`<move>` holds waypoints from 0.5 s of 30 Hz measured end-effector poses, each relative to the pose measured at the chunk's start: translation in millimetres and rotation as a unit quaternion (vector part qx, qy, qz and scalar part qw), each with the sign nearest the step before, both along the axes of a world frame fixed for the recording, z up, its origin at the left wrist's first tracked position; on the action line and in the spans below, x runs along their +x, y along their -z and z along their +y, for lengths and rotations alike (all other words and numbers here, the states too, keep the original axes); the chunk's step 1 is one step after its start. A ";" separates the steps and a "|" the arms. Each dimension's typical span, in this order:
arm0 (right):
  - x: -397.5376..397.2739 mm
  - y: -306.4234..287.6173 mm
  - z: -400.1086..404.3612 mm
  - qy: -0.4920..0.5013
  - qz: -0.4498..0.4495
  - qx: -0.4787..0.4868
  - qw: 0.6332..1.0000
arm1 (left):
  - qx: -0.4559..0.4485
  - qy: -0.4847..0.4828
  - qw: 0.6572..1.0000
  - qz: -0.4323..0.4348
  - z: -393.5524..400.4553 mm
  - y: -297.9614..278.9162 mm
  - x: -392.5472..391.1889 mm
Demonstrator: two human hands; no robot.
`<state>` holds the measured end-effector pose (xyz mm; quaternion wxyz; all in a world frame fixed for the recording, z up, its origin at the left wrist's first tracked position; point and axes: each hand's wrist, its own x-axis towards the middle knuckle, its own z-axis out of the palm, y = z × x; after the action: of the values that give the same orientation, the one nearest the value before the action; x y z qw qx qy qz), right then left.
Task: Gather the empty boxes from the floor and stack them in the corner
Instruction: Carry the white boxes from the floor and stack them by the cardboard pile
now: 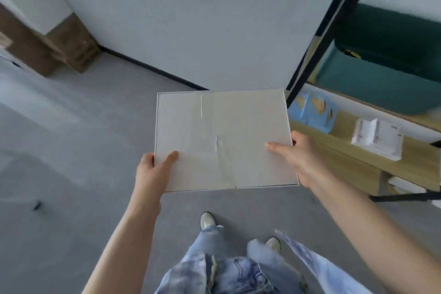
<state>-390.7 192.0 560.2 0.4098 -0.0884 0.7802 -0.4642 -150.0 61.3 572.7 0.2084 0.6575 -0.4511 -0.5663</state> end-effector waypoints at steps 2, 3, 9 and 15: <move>23.1 4.6 -47.9 -0.037 -0.010 -0.002 0.999 | -0.003 -0.039 0.999 -0.003 -31.5 -1.0 30.5; 33.6 4.9 -69.3 -0.052 -0.014 -0.001 0.999 | -0.002 -0.055 0.998 -0.004 -45.0 -1.2 44.0; 79.6 9.6 -195.7 -0.136 -0.022 0.002 0.990 | 0.004 -0.143 0.990 -0.014 -126.7 1.4 108.5; 89.2 11.3 -309.8 -0.192 -0.017 0.005 0.981 | 0.016 -0.204 0.979 -0.007 -204.4 7.0 120.2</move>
<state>-301.5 -117.8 548.9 0.5045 -0.2268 0.7441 -0.3748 -29.8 -143.0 565.6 0.3055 0.7429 -0.3001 -0.5146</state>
